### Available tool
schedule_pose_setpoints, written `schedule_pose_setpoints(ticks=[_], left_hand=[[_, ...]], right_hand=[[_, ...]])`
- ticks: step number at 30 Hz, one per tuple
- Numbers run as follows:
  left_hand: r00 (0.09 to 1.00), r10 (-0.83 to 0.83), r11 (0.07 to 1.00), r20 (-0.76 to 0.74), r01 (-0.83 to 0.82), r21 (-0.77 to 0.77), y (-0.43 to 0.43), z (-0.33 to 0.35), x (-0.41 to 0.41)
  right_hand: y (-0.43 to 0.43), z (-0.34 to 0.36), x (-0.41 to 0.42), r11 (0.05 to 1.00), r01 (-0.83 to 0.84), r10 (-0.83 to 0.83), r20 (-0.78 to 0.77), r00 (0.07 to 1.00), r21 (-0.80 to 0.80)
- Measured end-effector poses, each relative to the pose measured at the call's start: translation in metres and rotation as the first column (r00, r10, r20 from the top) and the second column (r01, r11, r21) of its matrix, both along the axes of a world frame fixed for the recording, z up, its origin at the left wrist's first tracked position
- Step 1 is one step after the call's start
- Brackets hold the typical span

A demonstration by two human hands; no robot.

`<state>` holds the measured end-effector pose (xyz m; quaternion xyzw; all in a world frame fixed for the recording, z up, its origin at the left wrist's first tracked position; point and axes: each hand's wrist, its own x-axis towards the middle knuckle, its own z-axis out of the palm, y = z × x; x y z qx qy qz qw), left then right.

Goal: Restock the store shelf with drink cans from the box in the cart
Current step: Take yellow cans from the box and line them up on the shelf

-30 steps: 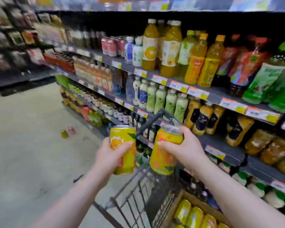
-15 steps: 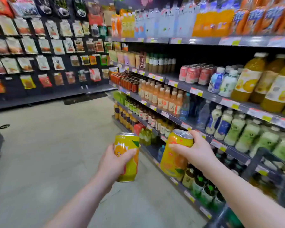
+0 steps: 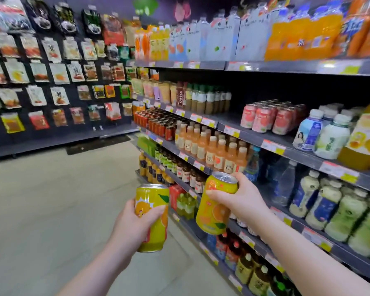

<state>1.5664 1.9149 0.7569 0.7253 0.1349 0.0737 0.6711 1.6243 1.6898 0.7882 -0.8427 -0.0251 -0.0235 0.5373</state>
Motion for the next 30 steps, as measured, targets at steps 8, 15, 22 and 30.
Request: schedule_pose_setpoints(ticks=[8, 15, 22, 30], left_hand=[[0.994, -0.099, 0.993, 0.048, 0.102, -0.059, -0.028, 0.015, 0.185], [0.985, -0.169, 0.985, 0.040, 0.169, -0.020, -0.039, 0.012, 0.309], [0.938, -0.326, 0.945, 0.119, 0.325, 0.029, -0.039, 0.018, 0.458], [0.856, -0.485, 0.875, 0.179, 0.476, 0.091, -0.021, 0.034, 0.625]], right_hand=[[-0.019, 0.029, 0.168, 0.997, 0.078, -0.076, 0.065, 0.995, -0.028], [-0.028, 0.042, 0.276, 0.987, 0.150, -0.144, 0.101, 0.984, -0.052], [-0.027, 0.045, 0.401, 0.943, 0.323, -0.302, 0.196, 0.933, -0.084], [-0.024, 0.059, 0.559, 0.799, 0.589, -0.552, 0.238, 0.799, -0.124]])
